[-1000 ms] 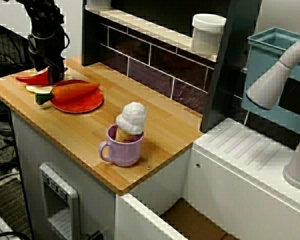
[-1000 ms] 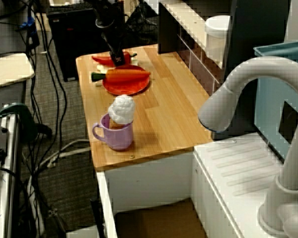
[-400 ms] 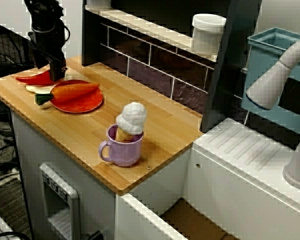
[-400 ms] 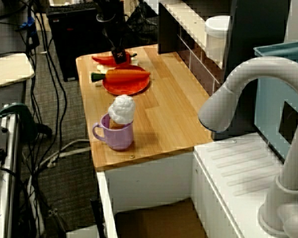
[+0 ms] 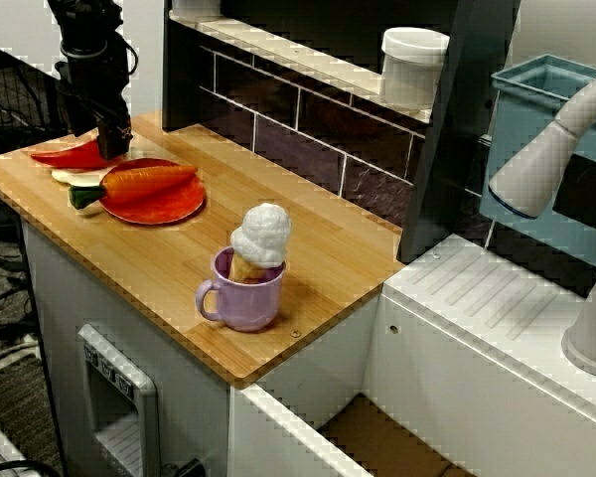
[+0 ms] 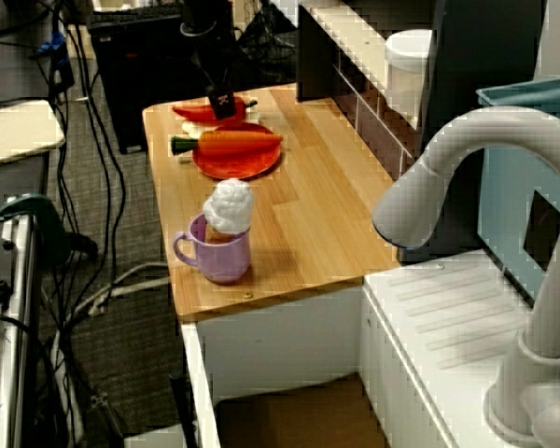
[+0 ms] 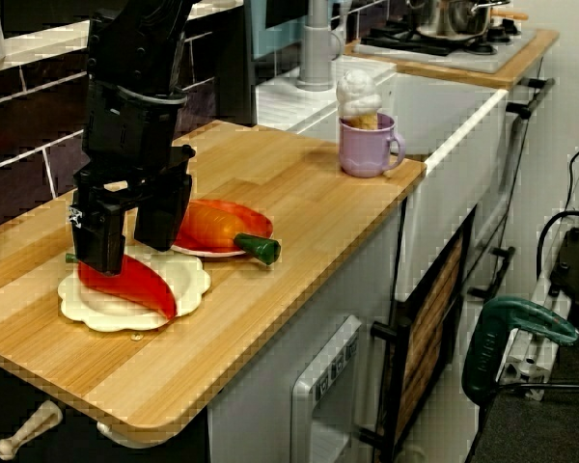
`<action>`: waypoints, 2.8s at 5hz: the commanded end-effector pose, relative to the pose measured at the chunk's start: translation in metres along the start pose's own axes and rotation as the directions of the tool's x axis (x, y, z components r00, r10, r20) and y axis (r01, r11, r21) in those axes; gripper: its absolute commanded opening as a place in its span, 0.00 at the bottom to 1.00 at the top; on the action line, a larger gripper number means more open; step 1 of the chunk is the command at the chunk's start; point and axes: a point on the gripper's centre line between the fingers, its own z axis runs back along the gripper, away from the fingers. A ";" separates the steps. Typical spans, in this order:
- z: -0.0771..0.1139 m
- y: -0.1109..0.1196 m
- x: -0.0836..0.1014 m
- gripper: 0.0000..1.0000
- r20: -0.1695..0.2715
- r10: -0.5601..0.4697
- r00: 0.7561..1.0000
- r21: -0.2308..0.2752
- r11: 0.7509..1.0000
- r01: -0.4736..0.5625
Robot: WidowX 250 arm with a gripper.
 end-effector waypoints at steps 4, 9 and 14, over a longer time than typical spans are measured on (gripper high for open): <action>0.017 0.004 0.004 1.00 0.091 -0.115 0.989 0.093 0.990 0.106; 0.043 -0.029 0.018 1.00 -0.007 -0.037 0.999 -0.150 0.988 0.036; 0.049 -0.061 -0.003 1.00 0.027 -0.140 0.990 -0.139 0.980 0.143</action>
